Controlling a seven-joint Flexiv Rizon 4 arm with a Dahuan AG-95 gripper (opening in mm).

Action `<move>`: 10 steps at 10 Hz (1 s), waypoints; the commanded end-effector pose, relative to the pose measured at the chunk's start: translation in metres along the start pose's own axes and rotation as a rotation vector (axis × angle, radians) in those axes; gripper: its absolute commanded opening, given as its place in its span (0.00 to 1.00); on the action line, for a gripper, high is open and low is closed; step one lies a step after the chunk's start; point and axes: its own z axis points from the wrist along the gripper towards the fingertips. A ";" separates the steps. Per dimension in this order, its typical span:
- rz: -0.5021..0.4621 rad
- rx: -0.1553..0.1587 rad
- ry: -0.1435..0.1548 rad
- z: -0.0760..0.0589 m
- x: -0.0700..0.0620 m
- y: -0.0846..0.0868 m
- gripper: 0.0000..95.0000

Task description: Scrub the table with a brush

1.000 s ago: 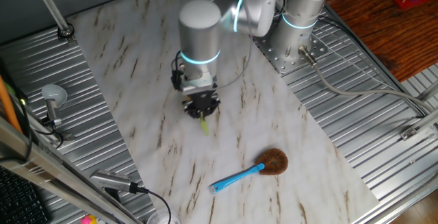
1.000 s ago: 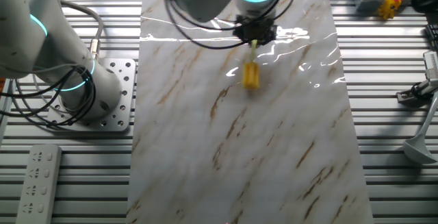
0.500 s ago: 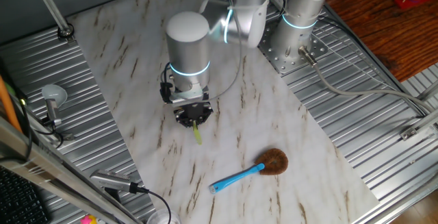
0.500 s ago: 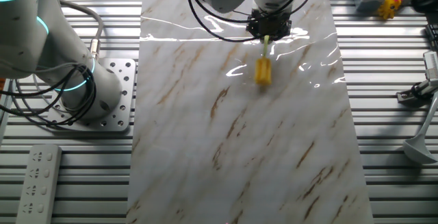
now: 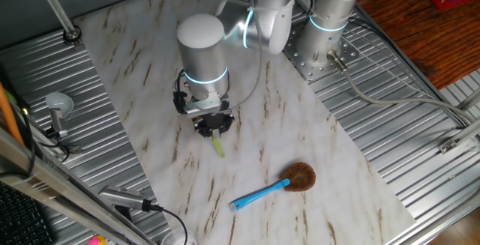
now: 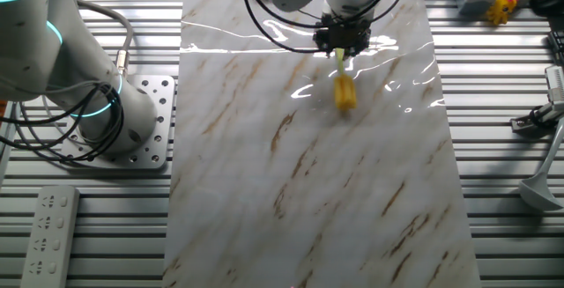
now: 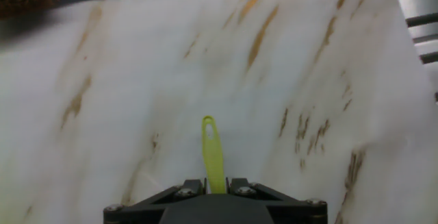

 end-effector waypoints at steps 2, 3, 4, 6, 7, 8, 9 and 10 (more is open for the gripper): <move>0.001 0.013 0.054 -0.014 0.007 -0.002 0.60; 0.018 0.016 0.054 -0.017 0.010 -0.004 0.20; 0.043 0.018 0.051 -0.024 0.016 -0.006 0.00; 0.076 0.019 0.058 -0.041 0.016 -0.010 0.00; 0.096 0.023 0.077 -0.047 0.014 -0.008 0.00; 0.108 0.028 0.095 -0.049 0.013 -0.007 0.00; 0.155 0.031 0.102 -0.049 0.013 -0.007 0.00; 0.214 0.021 0.091 -0.049 0.013 -0.007 0.00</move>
